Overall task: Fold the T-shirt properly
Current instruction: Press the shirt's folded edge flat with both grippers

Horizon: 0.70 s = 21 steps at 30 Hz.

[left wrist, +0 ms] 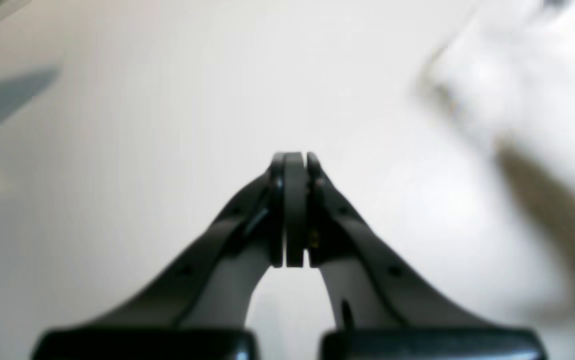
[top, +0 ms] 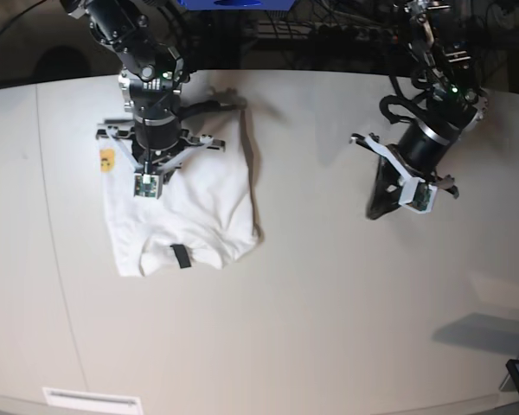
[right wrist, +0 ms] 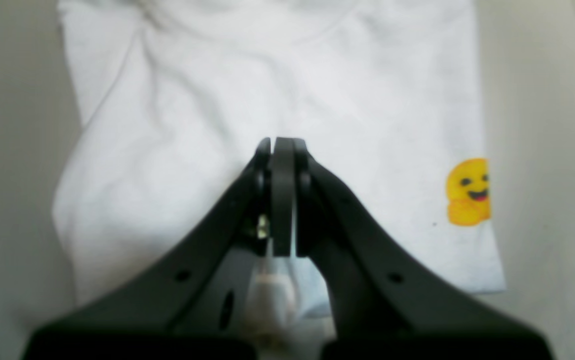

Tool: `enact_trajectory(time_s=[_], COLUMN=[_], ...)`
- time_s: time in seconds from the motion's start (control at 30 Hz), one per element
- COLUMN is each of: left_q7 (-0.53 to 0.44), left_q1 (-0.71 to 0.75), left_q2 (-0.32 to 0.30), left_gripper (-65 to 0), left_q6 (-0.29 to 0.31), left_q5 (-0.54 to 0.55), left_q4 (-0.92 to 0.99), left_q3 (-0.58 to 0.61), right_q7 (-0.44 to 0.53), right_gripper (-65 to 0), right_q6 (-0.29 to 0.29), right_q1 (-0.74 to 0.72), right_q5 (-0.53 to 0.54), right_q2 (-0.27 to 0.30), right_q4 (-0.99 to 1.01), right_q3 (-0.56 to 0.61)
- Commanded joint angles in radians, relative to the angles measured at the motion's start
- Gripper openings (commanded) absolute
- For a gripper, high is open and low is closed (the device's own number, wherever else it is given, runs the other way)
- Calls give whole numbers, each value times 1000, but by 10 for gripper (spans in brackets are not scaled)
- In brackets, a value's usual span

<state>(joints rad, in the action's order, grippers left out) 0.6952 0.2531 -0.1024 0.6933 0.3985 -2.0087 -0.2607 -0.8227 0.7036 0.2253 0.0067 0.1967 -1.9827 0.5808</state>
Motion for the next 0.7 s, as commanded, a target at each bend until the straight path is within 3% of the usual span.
enact_trajectory(time_s=[0.0, 0.13, 0.33, 0.43, 0.57, 0.67], left_q7=[-19, -134, -429, -484, -581, -699], left_q1=[-2, 25, 71, 71, 73, 81], left_q2=[20, 83, 88, 82, 63, 59], left_gripper=[-650, -650, -650, -650, -650, -650], left_q6=[5, 5, 4, -88, -157, -246], left_q5=[14, -54, -313, -404, -427, -441], left_q4=[-14, -11, 1, 30, 98, 170], left_q3=[14, 196, 536, 642, 662, 664], right_q7=[38, 108, 162, 208, 286, 405], right_gripper=[-650, -650, -650, -650, -650, -650], right_q6=[-5, -5, -5, -5, -5, -5], right_q1=[-4, 15, 61, 99, 148, 191], right_q5=[-9, -6, -7, -7, -7, -7], right_q2=[8, 54, 60, 60, 70, 80], right_q4=[-14, -11, -2, 0, 0, 3], right_q3=[1, 1, -45, -127, -187, -218])
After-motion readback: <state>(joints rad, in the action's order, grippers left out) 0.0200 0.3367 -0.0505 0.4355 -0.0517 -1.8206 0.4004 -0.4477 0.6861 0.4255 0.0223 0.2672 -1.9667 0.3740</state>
